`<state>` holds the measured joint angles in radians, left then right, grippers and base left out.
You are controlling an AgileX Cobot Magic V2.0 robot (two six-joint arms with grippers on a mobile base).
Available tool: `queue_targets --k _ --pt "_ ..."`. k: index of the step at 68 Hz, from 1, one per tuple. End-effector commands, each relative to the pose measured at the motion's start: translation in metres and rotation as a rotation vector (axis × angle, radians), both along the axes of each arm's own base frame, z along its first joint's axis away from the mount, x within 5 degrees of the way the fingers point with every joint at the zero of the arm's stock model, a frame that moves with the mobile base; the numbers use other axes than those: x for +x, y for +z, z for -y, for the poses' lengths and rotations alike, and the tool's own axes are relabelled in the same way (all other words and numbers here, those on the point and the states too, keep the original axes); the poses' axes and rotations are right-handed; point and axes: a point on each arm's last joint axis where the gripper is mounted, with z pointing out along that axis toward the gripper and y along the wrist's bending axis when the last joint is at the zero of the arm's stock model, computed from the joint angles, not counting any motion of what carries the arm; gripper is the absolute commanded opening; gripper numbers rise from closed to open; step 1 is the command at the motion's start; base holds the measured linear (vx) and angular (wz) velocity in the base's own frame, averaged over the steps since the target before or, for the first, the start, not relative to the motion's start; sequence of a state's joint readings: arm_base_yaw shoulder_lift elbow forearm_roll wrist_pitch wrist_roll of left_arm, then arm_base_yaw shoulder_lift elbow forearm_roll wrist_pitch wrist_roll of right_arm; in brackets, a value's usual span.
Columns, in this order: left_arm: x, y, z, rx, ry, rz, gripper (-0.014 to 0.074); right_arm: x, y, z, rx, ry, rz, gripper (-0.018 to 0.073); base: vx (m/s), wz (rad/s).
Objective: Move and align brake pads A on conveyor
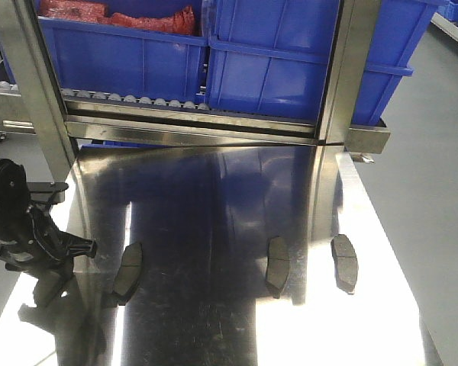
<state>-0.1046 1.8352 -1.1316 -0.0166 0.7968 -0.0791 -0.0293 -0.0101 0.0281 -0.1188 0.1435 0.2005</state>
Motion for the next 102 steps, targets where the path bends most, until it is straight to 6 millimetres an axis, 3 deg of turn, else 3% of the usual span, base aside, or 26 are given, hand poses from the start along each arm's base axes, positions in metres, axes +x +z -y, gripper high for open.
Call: queue_targets --k 1,18,39,61,73,87,102 --pt "0.0 0.042 0.002 -0.027 0.01 0.16 -0.0008 0.0 0.003 0.0 -0.023 0.003 0.076 -0.0011 0.0 0.0" --pt "-0.027 0.088 -0.001 -0.038 0.007 0.298 -0.0006 0.0 0.003 0.0 -0.023 0.003 0.076 -0.0011 0.0 0.0" --pt "-0.103 0.13 -0.009 -0.078 0.014 0.592 -0.0006 0.0 0.003 0.0 -0.023 0.003 0.076 -0.0011 0.0 0.0" --pt "-0.19 0.133 -0.018 -0.132 0.027 0.885 -0.0006 0.0 0.003 0.0 -0.023 0.003 0.076 -0.0011 0.0 0.0" --pt "-0.227 0.129 -0.022 -0.148 0.027 1.009 -0.0006 0.0 0.003 0.0 -0.023 0.003 0.076 -0.0011 0.0 0.0" --pt "-0.249 0.125 -0.025 -0.162 0.032 1.076 -0.0006 0.0 0.003 0.0 -0.023 0.003 0.076 -0.0011 0.0 0.0" --pt "-0.254 0.125 -0.025 -0.164 0.031 1.081 -0.0006 0.0 0.003 0.0 -0.023 0.003 0.076 -0.0011 0.0 0.0"
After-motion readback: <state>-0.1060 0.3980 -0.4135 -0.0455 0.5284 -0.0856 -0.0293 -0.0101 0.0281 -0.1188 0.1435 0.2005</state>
